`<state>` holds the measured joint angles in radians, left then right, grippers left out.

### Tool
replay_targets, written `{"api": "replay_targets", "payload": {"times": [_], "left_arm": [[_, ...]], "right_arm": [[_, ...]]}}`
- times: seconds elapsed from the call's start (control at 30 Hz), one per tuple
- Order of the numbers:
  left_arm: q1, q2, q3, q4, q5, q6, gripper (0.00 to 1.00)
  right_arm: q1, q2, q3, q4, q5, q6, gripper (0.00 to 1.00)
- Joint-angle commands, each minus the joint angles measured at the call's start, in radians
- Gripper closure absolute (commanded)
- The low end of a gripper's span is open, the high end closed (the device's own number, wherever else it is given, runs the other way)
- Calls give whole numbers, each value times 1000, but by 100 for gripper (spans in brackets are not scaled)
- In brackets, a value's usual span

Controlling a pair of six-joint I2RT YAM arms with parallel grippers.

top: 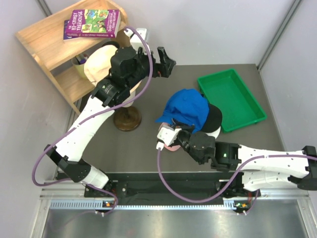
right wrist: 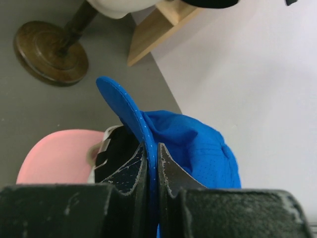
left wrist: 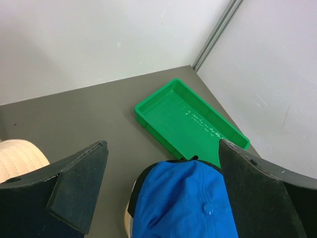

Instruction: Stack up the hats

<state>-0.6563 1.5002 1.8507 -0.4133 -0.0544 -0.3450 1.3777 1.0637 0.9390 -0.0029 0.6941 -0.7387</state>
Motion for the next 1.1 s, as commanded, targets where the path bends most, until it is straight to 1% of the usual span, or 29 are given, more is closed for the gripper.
{"api": "replay_targets", "payload": {"times": [0.0, 0.2, 0.37, 0.43, 0.47, 0.5, 0.53, 0.57, 0.6, 0.67, 0.7, 0.73, 0.83, 0.93, 0.97, 1.07], "left_arm": [[4, -46, -21, 18, -10, 3, 2], [4, -70, -56, 16, -5, -11, 2], [4, -89, -76, 13, -10, -14, 2], [4, -92, -80, 13, -15, -11, 2], [4, -93, -84, 14, -10, -9, 2], [4, -92, -87, 16, 7, -9, 2], [4, -90, -97, 18, 20, -14, 2], [6, -92, -105, 25, 39, -18, 2], [4, -93, -131, 31, 94, -25, 3], [4, -90, -163, 63, 160, -41, 4], [4, -87, -192, 76, 192, -57, 4], [4, -83, -211, 91, 265, -69, 5], [1, -54, -271, 166, 376, -130, 7], [-12, -20, -295, 197, 403, -143, 9], [-14, -2, -297, 197, 406, -141, 9], [-16, 32, -301, 200, 438, -137, 10]], "right_arm": [[35, -5, -44, 6, 12, 85, 100], [37, -1, -114, 30, 44, 113, 100], [38, 5, -123, 73, 102, 136, 100], [40, 10, -115, 78, 126, 131, 91], [38, 10, -109, 83, 133, 130, 85], [40, 16, -105, 80, 136, 128, 77], [38, 16, -101, 78, 143, 127, 73], [41, 16, -97, 78, 148, 127, 59], [40, 18, -94, 78, 153, 127, 52], [41, 15, -91, 84, 173, 128, 41], [40, 15, -92, 86, 182, 128, 39], [40, 12, -95, 90, 183, 130, 38], [41, 2, -97, 104, 193, 128, 36], [40, -8, -92, 101, 199, 134, 31], [40, -21, -89, 95, 199, 139, 28], [43, -60, -83, 46, 206, 171, 23]]}}
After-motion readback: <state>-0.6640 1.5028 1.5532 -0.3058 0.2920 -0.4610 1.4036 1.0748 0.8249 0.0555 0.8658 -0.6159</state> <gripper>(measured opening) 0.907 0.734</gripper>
